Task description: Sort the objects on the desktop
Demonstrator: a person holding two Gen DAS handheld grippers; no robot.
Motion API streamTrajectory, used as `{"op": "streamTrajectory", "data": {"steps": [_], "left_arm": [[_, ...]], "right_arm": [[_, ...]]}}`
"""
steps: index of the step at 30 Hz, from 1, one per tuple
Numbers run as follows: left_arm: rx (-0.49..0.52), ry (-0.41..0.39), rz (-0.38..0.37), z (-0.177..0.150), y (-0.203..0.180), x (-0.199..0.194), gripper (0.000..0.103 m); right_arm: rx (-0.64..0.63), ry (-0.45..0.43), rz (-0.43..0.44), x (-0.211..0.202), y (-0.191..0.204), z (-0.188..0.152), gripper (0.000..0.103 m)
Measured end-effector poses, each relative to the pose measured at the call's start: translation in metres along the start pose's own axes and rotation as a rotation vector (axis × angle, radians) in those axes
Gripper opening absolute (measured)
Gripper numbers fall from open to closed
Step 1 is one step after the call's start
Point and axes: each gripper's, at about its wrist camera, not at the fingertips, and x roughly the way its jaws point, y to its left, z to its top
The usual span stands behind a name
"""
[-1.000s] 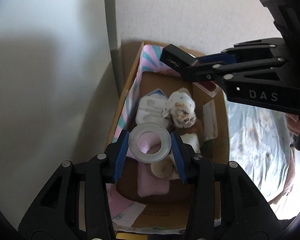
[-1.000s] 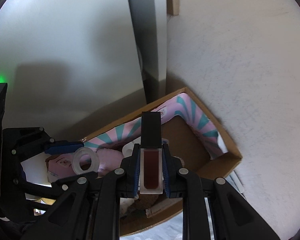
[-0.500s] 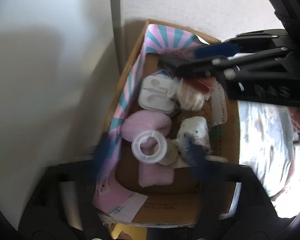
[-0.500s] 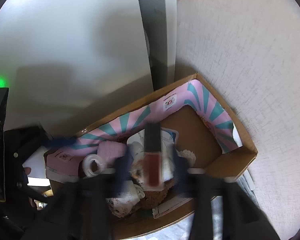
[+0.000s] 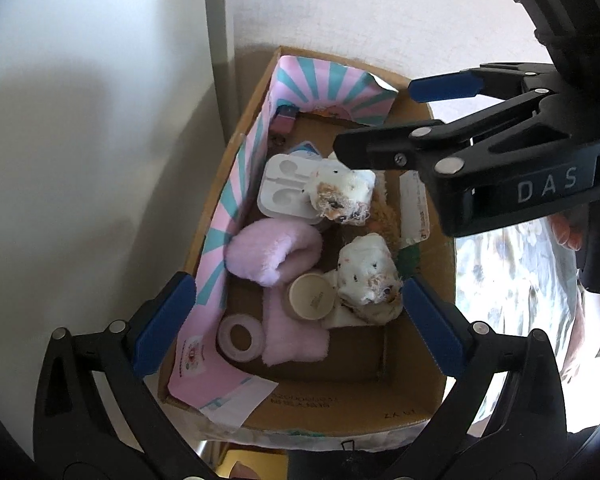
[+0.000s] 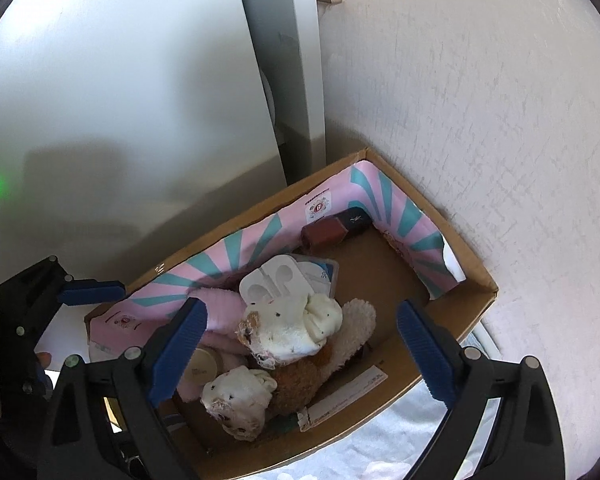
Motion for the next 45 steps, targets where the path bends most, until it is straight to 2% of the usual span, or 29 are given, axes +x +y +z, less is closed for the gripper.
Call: {"op": "streamTrajectory", "data": {"steps": [16, 45], "left_arm": [[0.017, -0.003, 0.007, -0.003, -0.001, -0.004, 0.103], [0.032, -0.006, 0.034, -0.007, -0.001, -0.008, 0.103]], "right_arm": [[0.000, 0.005, -0.030, 0.000, 0.001, -0.009, 0.095], [0.006, -0.002, -0.032, -0.002, 0.003, -0.016, 0.095]]}}
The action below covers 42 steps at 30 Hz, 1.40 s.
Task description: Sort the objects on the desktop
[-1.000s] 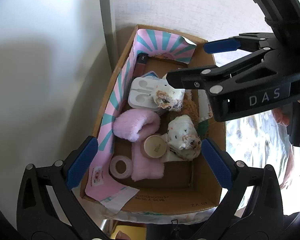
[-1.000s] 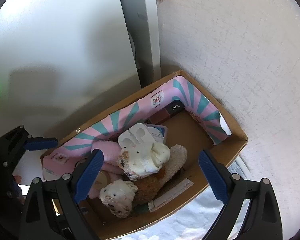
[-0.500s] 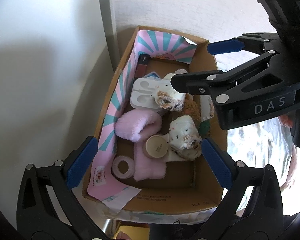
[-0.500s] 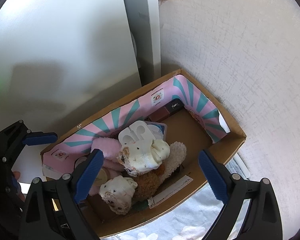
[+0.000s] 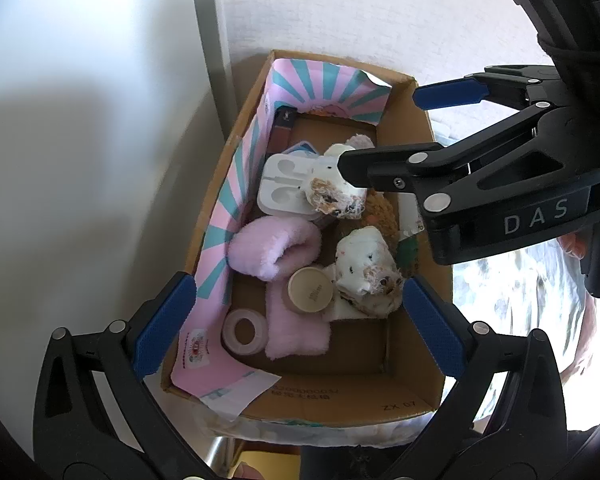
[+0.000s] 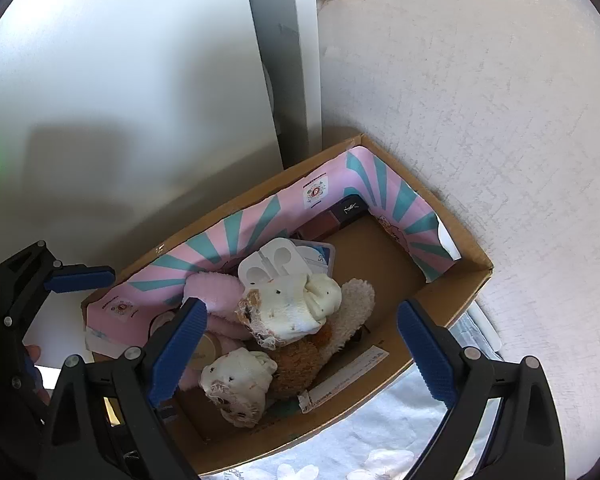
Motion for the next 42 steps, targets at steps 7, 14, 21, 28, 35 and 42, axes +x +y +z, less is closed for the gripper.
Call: {"op": "streamTrajectory", "data": {"steps": [7, 14, 21, 28, 35, 42], "left_arm": [[-0.002, -0.001, 0.004, 0.000, 0.000, -0.001, 0.103], [-0.005, 0.004, 0.003, 0.001, -0.003, 0.003, 0.103], [-0.001, 0.008, 0.001, 0.001, -0.005, 0.004, 0.103], [-0.001, 0.003, -0.001, 0.002, -0.005, 0.004, 0.103], [0.003, 0.012, 0.008, 0.002, -0.006, 0.004, 0.103], [0.032, 0.019, 0.015, 0.002, -0.010, 0.003, 0.103]], "right_arm": [[0.001, 0.000, 0.003, 0.001, 0.001, 0.000, 0.095], [0.003, 0.002, 0.002, 0.001, 0.001, 0.000, 0.095], [-0.004, 0.009, 0.001, 0.003, 0.001, -0.003, 0.095], [0.000, 0.014, -0.003, 0.004, 0.001, -0.005, 0.095], [-0.002, 0.020, -0.002, 0.004, 0.002, -0.009, 0.095], [0.004, 0.013, -0.007, -0.001, 0.008, -0.012, 0.095]]}}
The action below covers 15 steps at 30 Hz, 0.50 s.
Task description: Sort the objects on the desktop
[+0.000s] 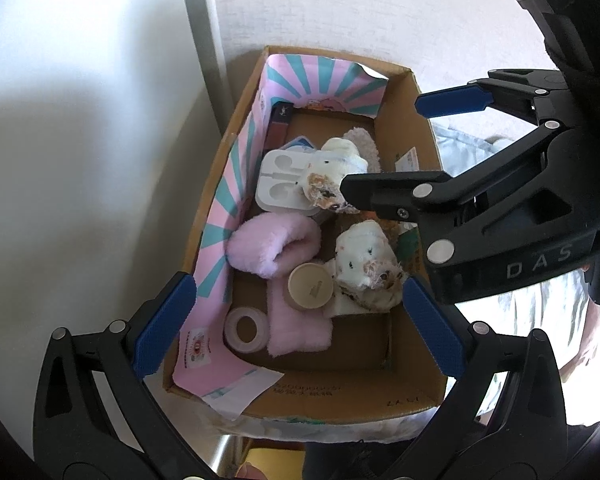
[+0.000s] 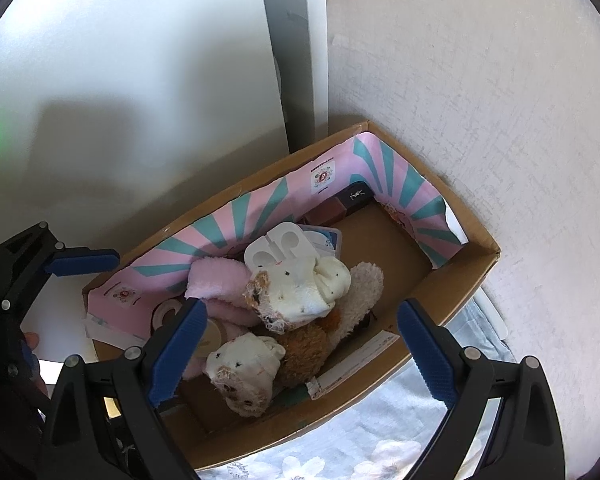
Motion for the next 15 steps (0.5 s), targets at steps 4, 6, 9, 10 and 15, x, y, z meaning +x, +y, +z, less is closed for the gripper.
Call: {"op": "streamTrajectory", "data": {"steps": [4, 6, 9, 10, 15], "left_arm": [[0.022, 0.000, 0.006, 0.002, -0.003, -0.007, 0.103], [0.029, -0.017, 0.030, 0.006, -0.006, -0.020, 0.103], [0.044, -0.097, 0.052, 0.018, -0.014, -0.052, 0.103], [0.049, -0.125, 0.051, 0.024, -0.019, -0.064, 0.103], [0.064, -0.221, 0.031, 0.047, -0.048, -0.105, 0.103]], "right_arm": [[0.011, -0.010, -0.037, -0.014, -0.003, -0.004, 0.095], [0.070, -0.041, -0.052, -0.036, -0.013, -0.010, 0.095], [0.213, -0.093, -0.134, -0.081, -0.033, -0.026, 0.095], [0.252, -0.107, -0.160, -0.093, -0.038, -0.032, 0.095], [0.520, -0.206, -0.321, -0.174, -0.061, -0.081, 0.095]]}}
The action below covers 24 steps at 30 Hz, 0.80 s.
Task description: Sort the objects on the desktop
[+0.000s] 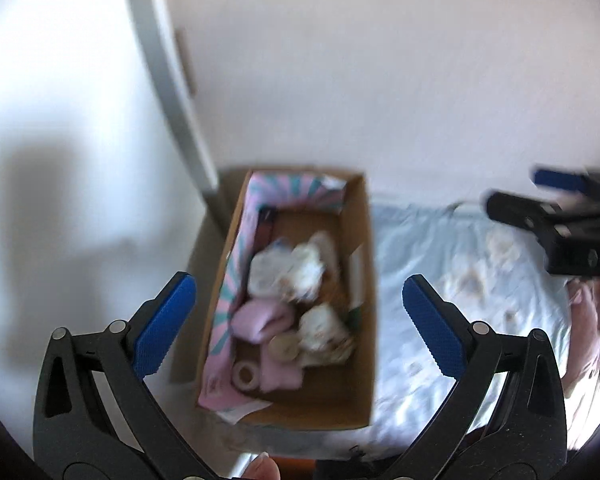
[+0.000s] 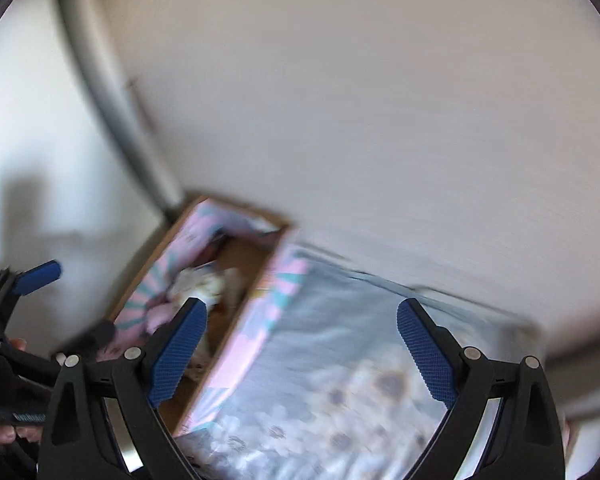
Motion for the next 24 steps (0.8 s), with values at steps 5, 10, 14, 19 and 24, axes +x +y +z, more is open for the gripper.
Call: {"op": "streamTrajectory", "data": {"steps": [5, 10, 14, 19, 24], "left_arm": [[0.031, -0.070, -0.020, 0.014, -0.033, -0.024, 0.103], [0.051, -0.095, -0.033, 0.014, -0.057, -0.034, 0.103], [0.077, -0.104, -0.027, 0.004, -0.069, -0.038, 0.103], [0.088, -0.081, -0.058, -0.009, -0.084, -0.034, 0.103], [0.098, -0.069, -0.075, -0.015, -0.093, -0.035, 0.103]], "right_arm": [[0.137, -0.027, -0.184, -0.048, -0.033, -0.026, 0.095], [0.253, -0.039, -0.273, -0.071, -0.048, -0.054, 0.095], [0.324, -0.050, -0.300, -0.084, -0.057, -0.080, 0.095], [0.330, -0.055, -0.316, -0.084, -0.055, -0.100, 0.095], [0.348, -0.058, -0.316, -0.086, -0.058, -0.107, 0.095]]}}
